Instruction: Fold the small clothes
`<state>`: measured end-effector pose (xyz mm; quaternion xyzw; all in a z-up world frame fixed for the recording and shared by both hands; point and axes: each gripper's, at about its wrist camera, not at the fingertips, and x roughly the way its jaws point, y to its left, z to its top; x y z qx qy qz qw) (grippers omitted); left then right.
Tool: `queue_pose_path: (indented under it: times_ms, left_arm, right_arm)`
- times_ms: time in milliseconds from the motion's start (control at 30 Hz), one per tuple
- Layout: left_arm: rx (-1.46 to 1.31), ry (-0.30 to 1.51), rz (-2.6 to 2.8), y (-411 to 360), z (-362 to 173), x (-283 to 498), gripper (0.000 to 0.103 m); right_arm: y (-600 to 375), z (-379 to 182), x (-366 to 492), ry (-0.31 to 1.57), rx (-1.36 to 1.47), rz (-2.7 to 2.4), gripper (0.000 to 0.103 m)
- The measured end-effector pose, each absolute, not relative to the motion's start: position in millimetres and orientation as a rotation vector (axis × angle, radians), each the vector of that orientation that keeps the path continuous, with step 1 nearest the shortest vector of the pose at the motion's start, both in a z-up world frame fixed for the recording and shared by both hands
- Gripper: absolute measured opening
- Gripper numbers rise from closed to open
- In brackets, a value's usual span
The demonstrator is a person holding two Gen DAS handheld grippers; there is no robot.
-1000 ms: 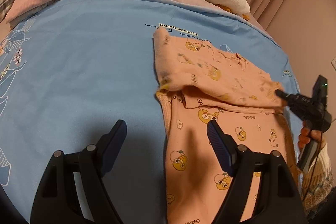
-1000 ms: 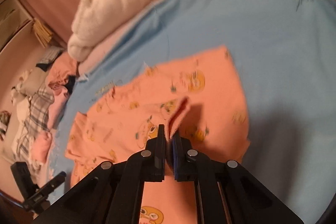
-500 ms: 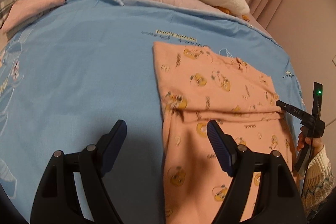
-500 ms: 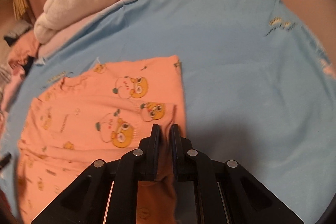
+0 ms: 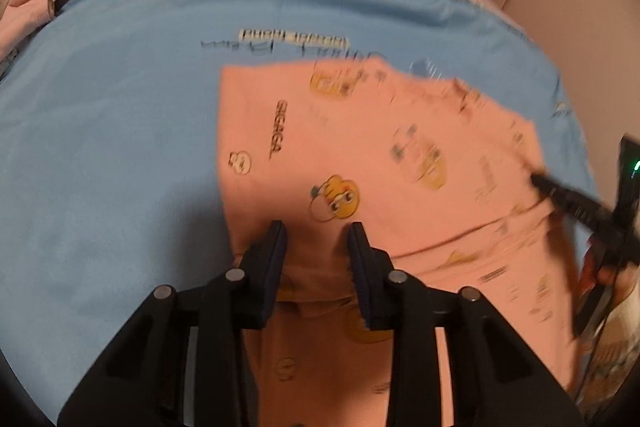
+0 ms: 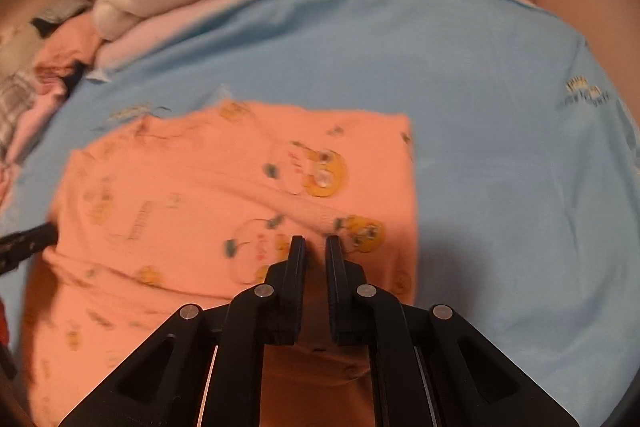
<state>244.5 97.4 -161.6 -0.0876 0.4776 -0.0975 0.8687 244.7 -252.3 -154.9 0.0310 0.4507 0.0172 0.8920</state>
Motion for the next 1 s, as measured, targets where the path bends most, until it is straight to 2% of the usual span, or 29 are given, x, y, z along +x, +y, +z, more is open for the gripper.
queue_pose_path:
  times_ms: [100,233,333,400,433,500,567,600,1000]
  left_arm:
    - [-0.21,0.994,-0.214,108,-160,238,0.029]
    - [-0.171,0.982,-0.226,115,-156,215,0.029]
    - [-0.144,0.997,-0.245,114,-161,200,0.029]
    - [-0.138,1.012,-0.242,112,-161,189,0.03]
    - [-0.138,1.01,-0.239,114,-160,181,0.033]
    - [-0.169,1.018,-0.234,122,-158,160,0.054]
    - [-0.223,1.014,-0.238,130,-156,143,0.061]
    - [-0.255,1.019,-0.239,135,-156,131,0.061]
    - [-0.633,1.06,-0.422,139,-174,42,0.061]
  right_arm:
    - [-260,-153,243,0.922,0.086,0.012,0.007]
    - [-255,-137,213,0.88,0.032,0.033,0.007]
    - [-248,-154,206,0.96,-0.023,0.039,0.007]
    - [-251,-149,196,0.95,0.003,0.051,0.007]
    - [-251,-146,192,0.949,0.02,0.054,0.009]
    - [-257,-137,175,0.942,0.066,0.064,0.02]
    - [-268,-129,151,0.923,0.121,0.08,0.048]
    - [-269,-127,144,0.919,0.141,0.084,0.052]
    - [-319,-160,22,1.038,0.517,0.189,0.053]
